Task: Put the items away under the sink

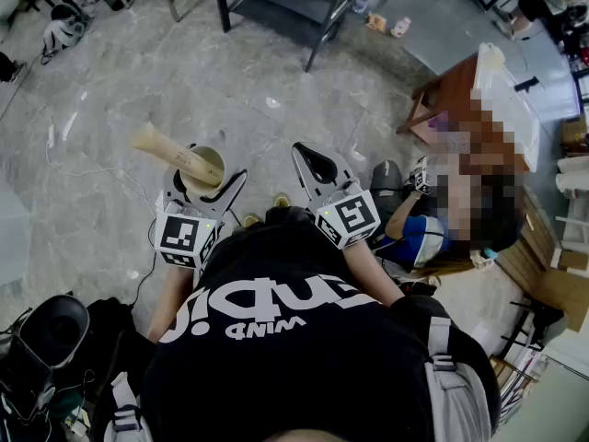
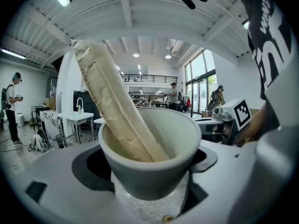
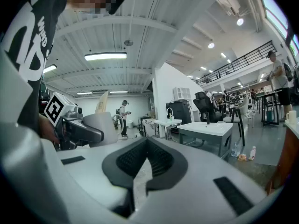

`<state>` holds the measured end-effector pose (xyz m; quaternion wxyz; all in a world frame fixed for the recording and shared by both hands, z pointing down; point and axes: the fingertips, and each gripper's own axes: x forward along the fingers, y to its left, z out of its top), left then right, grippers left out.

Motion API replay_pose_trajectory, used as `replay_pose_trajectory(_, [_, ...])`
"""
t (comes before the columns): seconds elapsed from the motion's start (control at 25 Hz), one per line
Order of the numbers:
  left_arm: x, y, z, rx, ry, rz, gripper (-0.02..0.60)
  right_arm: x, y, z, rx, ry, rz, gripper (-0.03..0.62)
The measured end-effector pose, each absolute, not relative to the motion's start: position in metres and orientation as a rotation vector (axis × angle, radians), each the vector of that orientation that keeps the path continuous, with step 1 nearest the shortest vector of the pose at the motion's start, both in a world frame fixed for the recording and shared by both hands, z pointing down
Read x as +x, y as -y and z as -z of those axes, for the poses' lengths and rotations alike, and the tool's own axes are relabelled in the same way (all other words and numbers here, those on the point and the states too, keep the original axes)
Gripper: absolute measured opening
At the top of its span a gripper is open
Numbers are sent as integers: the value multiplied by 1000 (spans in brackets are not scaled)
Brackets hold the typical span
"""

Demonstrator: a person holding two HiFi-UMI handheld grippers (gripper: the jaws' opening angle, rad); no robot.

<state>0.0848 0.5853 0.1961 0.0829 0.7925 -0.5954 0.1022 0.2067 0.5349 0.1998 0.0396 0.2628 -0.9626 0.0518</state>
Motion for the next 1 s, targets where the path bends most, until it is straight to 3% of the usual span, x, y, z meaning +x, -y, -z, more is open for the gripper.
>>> replay_pose_trajectory(1.0, [56, -540, -213, 2423, 1701, -297, 453, 197, -498, -221, 936, 2947, -150, 18])
